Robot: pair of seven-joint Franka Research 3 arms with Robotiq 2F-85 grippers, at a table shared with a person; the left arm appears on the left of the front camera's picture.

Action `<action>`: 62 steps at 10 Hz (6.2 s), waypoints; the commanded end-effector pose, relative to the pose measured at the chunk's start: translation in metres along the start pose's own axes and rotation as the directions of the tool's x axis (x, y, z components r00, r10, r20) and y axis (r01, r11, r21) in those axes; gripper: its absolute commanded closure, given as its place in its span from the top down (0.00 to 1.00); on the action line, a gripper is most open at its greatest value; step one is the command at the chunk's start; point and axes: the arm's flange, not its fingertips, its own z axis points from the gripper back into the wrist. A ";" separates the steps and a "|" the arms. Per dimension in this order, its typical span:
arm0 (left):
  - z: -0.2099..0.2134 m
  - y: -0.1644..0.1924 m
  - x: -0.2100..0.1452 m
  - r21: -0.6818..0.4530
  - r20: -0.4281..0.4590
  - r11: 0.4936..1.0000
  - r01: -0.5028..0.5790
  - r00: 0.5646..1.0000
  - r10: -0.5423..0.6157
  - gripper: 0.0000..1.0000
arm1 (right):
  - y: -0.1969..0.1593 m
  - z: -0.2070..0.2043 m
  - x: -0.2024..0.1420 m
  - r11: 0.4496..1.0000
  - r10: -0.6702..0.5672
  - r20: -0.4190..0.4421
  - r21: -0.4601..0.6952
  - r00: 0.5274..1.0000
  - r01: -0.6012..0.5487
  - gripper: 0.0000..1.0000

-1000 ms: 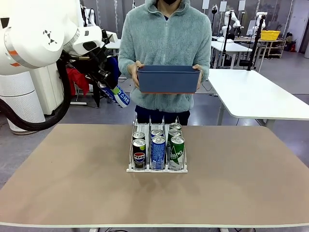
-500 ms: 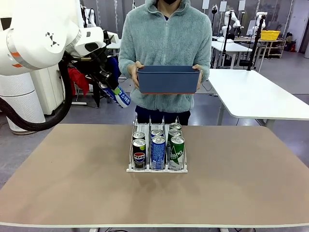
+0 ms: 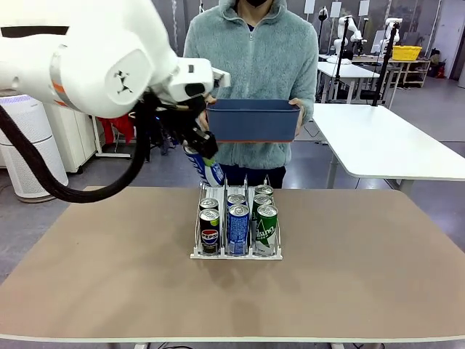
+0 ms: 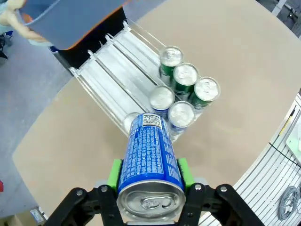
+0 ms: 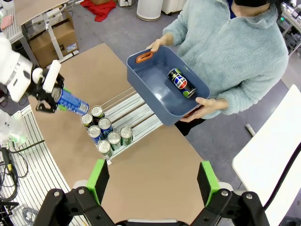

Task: Fill the beverage cans into the dispenser.
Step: Place the picked Ionic drink in the line of the Automatic Can Dispenser with the same cans, then pick up the Pepsi coke handed by the human.

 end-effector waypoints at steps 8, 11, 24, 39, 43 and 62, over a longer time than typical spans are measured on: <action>-0.067 -0.068 -0.011 -0.027 -0.041 0.999 0.023 0.999 -0.025 0.57 | 0.001 0.001 0.000 1.000 -0.013 0.000 -0.002 1.000 0.013 1.00; -0.067 -0.068 -0.011 -0.027 -0.041 0.999 0.023 0.999 -0.025 0.57 | 0.001 0.001 0.000 1.000 -0.013 0.000 -0.002 1.000 0.013 1.00; -0.108 -0.085 -0.024 -0.061 -0.145 0.996 0.067 0.987 -0.075 0.57 | 0.001 0.001 0.000 1.000 -0.013 0.000 -0.002 1.000 0.013 1.00; -0.157 -0.028 0.024 -0.010 -0.153 0.998 0.070 0.986 -0.071 0.57 | 0.001 0.001 0.000 1.000 -0.013 0.000 -0.002 1.000 0.013 1.00; -0.177 -0.026 0.029 -0.062 -0.172 0.995 0.083 0.981 -0.093 0.57 | 0.001 0.001 0.000 1.000 -0.013 0.000 -0.002 1.000 0.013 1.00; -0.163 -0.039 0.031 -0.125 -0.179 0.988 0.090 0.977 -0.112 1.00 | 0.001 0.001 0.000 1.000 -0.013 0.000 -0.002 1.000 0.013 1.00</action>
